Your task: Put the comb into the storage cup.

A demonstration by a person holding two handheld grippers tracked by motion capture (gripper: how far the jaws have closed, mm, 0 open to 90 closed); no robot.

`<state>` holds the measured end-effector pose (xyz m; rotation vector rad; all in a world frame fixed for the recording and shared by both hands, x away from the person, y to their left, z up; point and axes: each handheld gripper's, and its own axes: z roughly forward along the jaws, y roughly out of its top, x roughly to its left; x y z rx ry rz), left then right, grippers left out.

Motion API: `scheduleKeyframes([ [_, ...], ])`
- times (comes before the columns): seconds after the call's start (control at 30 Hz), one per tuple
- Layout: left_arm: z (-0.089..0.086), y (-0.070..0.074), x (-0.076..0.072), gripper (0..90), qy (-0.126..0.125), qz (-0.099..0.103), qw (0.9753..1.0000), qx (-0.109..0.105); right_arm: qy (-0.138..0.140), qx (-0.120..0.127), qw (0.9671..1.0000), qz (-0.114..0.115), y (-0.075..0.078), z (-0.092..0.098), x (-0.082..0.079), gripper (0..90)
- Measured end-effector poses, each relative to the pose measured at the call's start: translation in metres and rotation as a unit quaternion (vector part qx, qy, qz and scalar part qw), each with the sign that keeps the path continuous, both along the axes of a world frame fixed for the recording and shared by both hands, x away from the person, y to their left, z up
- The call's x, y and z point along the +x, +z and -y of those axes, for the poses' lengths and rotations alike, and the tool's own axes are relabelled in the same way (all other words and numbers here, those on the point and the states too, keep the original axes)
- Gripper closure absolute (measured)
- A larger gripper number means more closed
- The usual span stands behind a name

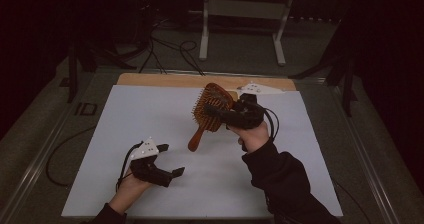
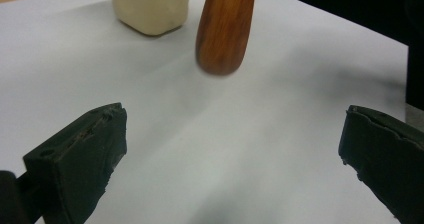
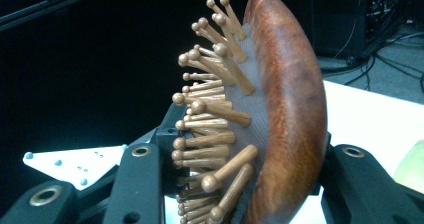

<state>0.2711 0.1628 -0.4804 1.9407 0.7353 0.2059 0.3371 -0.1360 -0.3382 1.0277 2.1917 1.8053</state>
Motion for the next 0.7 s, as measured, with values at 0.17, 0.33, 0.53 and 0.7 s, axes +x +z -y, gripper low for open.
scheduleKeyframes([
  [0.17, -0.010, -0.001, -0.005, 0.0, 0.008, 0.006, 0.9999, 0.009, -0.001, -0.004, 0.9999, 0.013, 0.013, 0.005, 0.004, 52.9],
  [0.33, -0.021, -0.003, -0.009, 0.0, 0.021, 0.008, 0.9996, 0.018, -0.002, -0.004, 0.9997, 0.022, 0.022, 0.008, 0.007, 52.8],
  [0.53, -0.035, -0.008, -0.016, 0.0, 0.034, 0.014, 0.9990, 0.023, -0.008, 0.003, 0.9996, 0.026, 0.031, 0.014, 0.013, 52.8],
  [0.7, -0.047, -0.014, -0.021, 0.0, 0.048, 0.013, 0.9985, 0.020, -0.019, 0.002, 0.9993, 0.031, 0.040, 0.020, 0.022, 52.9],
])
